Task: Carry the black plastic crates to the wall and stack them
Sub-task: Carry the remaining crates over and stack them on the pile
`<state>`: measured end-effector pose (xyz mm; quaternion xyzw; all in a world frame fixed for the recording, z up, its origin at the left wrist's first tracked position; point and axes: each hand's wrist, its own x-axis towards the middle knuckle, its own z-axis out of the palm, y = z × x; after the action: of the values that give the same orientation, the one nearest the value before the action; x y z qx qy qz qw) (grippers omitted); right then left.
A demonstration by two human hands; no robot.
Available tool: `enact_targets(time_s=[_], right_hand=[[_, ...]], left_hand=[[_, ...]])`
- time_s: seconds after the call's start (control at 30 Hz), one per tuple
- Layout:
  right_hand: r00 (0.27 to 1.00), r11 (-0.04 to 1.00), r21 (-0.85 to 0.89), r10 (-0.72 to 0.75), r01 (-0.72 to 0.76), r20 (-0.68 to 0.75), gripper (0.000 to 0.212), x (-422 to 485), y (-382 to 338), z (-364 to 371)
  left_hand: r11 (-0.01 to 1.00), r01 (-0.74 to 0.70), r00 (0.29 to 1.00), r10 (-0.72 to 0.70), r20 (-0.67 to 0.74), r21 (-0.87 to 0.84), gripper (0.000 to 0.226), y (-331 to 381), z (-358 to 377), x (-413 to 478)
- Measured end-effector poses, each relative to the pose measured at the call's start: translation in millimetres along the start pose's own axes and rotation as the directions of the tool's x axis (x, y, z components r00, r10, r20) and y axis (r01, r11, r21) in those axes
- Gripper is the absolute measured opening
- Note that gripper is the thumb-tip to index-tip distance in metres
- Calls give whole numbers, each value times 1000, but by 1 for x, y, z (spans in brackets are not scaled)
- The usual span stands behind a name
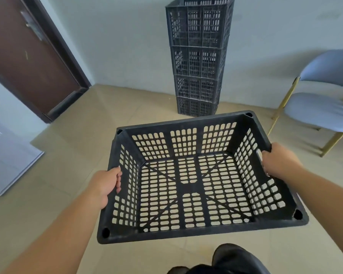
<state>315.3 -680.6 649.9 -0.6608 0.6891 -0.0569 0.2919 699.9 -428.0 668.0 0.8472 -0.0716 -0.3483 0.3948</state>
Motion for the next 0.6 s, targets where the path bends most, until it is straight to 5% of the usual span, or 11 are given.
enact_targets(time_s=[0.6], right_hand=[[999, 999, 1, 41, -41, -2, 35, 261, -149, -51]], left_hand=[[999, -40, 999, 40, 18, -12, 36, 222, 105, 207]])
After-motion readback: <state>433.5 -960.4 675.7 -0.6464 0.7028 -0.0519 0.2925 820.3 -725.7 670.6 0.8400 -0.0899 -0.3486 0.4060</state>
